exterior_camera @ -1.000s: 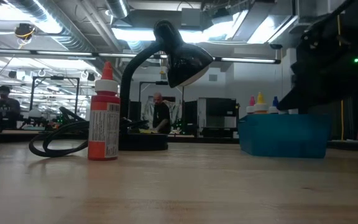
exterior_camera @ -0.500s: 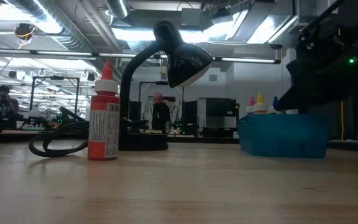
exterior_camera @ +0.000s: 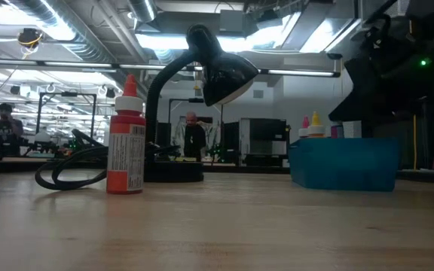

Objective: Pick & Place food coloring
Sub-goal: Put the small pink food coloring bottle into the blue bin

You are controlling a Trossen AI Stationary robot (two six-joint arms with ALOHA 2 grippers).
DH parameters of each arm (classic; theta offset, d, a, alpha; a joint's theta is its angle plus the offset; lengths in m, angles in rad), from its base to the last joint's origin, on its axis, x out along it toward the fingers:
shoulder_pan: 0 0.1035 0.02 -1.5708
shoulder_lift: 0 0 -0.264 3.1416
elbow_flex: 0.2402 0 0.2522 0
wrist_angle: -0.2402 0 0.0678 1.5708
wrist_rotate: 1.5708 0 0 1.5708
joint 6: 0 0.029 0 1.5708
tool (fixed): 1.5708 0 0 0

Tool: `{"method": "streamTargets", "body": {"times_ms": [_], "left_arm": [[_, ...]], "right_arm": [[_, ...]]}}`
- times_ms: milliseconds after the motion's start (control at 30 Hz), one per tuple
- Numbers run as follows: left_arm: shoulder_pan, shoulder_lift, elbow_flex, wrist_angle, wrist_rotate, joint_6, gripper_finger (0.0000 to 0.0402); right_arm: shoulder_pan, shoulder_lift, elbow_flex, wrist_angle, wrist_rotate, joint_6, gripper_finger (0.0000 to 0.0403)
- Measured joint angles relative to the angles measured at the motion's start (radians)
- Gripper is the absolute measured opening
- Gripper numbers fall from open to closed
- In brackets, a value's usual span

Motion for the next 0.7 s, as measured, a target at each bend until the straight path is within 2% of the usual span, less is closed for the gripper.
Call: {"method": "streamTargets", "body": {"times_ms": [167, 333, 567, 700], "left_arm": [[0.0, 0.0, 0.0, 0.0, 0.007, 0.001, 0.0251], [0.0, 0.0, 0.0, 0.0, 0.021, 0.008, 0.0253], [0.0, 0.0, 0.0, 0.0, 0.021, 0.008, 0.0251], [0.002, 0.001, 0.0, 0.0, 0.015, 0.011, 0.0253]], "right_arm": [[-0.009, -0.014, 0.0, 0.001, 0.0, 0.002, 0.0062], [-0.044, -0.015, 0.0, 0.005, -0.071, -0.002, 0.0066], [-0.045, -0.015, 0.0, 0.006, -0.086, -0.01, 0.0065], [-0.045, -0.015, 0.001, 0.074, -0.117, -0.114, 0.0067]]}}
